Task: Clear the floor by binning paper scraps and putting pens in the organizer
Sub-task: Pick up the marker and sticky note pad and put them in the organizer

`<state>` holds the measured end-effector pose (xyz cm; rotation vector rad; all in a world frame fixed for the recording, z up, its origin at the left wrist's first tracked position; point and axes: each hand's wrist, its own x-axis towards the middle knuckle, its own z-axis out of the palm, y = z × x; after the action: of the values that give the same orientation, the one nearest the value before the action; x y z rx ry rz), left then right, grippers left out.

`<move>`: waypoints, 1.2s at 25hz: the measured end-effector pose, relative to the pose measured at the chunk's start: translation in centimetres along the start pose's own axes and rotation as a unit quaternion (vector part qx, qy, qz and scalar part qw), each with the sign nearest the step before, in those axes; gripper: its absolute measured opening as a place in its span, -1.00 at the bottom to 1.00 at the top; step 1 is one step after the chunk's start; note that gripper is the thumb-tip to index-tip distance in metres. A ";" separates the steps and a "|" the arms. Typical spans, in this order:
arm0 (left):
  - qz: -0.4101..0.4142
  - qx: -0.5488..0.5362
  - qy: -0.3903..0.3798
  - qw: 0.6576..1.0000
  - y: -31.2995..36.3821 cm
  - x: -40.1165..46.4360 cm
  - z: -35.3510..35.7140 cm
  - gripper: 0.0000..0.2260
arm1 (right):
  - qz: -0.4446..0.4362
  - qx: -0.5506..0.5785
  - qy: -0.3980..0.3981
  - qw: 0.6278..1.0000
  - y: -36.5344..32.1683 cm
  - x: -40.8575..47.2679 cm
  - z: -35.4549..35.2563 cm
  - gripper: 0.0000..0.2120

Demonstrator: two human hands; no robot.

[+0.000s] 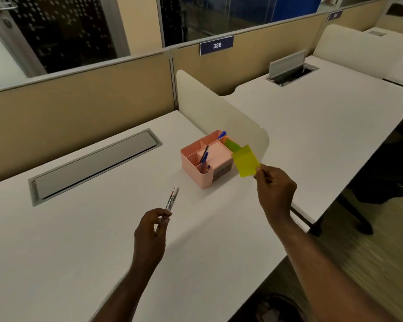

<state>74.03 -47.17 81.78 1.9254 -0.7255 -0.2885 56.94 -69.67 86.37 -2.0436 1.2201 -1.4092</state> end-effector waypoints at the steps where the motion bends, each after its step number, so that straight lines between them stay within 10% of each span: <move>1: -0.007 0.006 0.006 1.000 0.2 0.3 0.2 -0.77 | -0.005 0.001 -0.002 1.000 0.5 1.7 1.3 -0.87; 19: -0.076 0.056 0.066 0.993 2.7 3.3 6.3 -0.78 | 0.012 -0.119 -0.215 0.969 8.1 10.8 13.5 -0.77; 25: -0.062 0.057 0.065 0.994 3.4 5.0 6.9 -0.80 | 0.011 -0.004 -0.183 0.983 4.4 9.3 12.0 -0.78; 30: -0.031 0.050 0.050 0.997 4.1 5.9 7.2 -0.76 | 0.051 0.156 -0.439 0.884 -1.0 6.0 11.2 -0.67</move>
<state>73.67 -57.22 82.76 2.0456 -0.6252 -0.1968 68.04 -75.80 85.63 -1.9631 0.6296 -0.4418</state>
